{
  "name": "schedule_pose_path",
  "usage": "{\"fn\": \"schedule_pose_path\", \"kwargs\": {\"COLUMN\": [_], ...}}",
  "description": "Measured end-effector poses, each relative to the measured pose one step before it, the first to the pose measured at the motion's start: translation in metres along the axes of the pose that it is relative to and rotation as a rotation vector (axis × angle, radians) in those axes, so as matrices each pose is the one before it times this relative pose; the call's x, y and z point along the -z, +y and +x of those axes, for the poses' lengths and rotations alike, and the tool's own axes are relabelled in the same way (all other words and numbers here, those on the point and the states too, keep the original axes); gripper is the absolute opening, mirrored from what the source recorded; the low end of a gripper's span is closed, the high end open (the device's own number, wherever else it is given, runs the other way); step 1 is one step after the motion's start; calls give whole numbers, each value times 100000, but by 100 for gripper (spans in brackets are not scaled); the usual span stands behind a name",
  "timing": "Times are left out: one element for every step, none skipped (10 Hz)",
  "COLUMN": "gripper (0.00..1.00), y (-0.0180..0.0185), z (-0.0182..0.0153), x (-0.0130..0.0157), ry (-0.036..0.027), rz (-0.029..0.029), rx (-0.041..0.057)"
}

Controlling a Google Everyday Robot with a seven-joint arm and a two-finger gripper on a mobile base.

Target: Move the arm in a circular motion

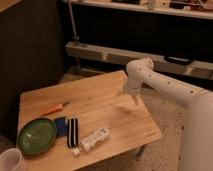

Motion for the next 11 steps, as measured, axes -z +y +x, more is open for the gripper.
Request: {"fn": "schedule_pose_path", "kwargs": {"gripper": [74,74,74,74,74,74,74,74,74,74,74], "y": [-392,-1509,-1850,-2014,-2845,-3258,-2831,-3759,-2602,-2027,-2301], "z": [-1836,-3550,-2406,-1962,-2504,-1602,-945,-413,335,687,1401], "x": [349,690,396,325,351,58,-146,-94,35,112,144], "ry": [-766,-2090,-2023,-2100,-4102,-4778,-4488,-4524,-2486,-736,452], "rz": [-260,-241,483,860,1069,3056,2485,3084,1690,960,580], "rx": [2381,5459,4714,4420,7434,7820,6861,9142,6829,5102,5350]}}
